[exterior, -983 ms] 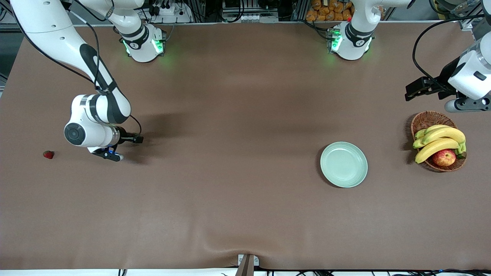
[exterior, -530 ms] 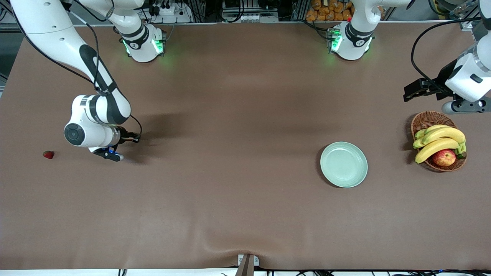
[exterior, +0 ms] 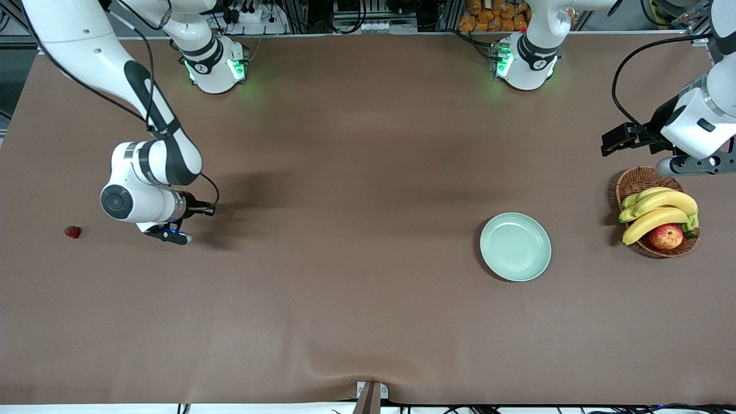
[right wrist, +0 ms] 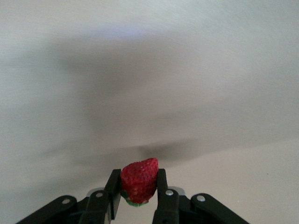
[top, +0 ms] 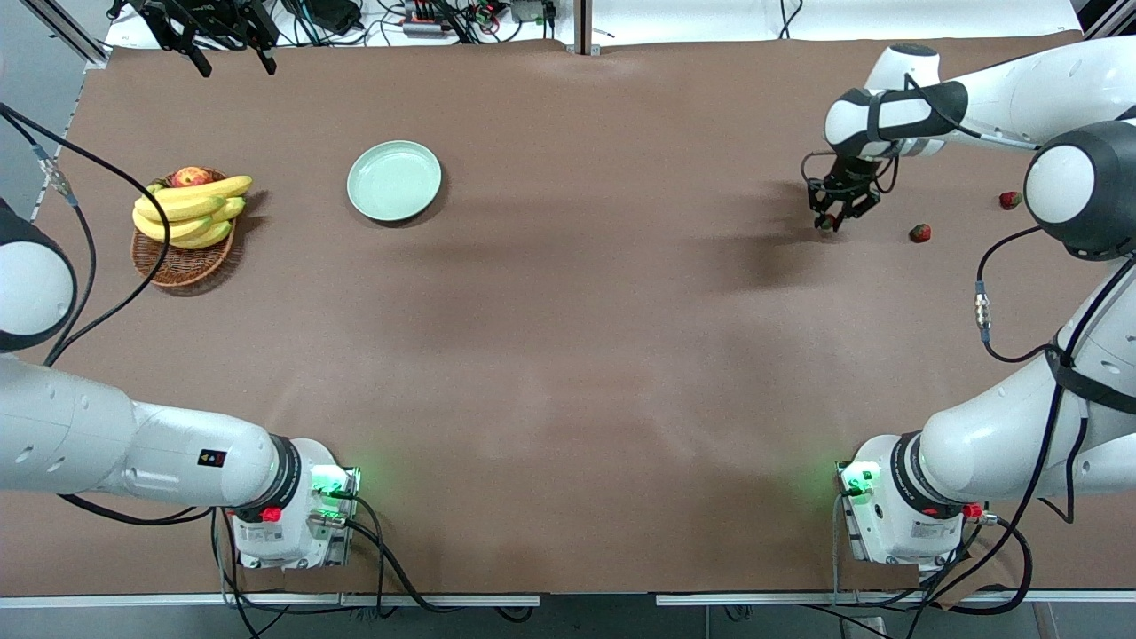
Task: Collect all strawberries into plate
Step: 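Carry the strawberry toward the plate and set it down with the right gripper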
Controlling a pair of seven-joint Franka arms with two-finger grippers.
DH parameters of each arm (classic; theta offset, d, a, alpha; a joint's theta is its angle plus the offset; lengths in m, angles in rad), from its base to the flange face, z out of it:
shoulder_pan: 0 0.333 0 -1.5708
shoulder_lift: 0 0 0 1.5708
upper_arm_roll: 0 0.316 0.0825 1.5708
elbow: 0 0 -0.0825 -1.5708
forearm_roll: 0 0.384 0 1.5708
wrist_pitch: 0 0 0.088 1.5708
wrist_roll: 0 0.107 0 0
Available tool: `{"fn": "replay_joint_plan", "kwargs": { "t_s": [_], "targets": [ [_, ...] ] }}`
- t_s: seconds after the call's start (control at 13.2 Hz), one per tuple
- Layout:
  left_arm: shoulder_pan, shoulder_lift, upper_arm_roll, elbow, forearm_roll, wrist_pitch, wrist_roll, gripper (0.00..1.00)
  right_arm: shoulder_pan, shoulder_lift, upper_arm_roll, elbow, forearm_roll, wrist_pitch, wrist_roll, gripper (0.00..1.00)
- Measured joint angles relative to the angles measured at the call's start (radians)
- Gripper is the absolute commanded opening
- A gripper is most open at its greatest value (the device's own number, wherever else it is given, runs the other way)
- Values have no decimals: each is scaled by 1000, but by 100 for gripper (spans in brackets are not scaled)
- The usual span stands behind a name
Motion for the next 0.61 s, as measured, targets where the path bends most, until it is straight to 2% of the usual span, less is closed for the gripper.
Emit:
{"fn": "replay_joint_plan", "kwargs": {
  "t_s": [0.3,0.61],
  "targets": [
    [1,0,0,-1,0,2,0,100,104,-62,24,60,23,-41,-14,7],
    [1,0,0,-5,0,3,0,100,239,-31,49,184,147,-42,-13,5]
  ]
}}
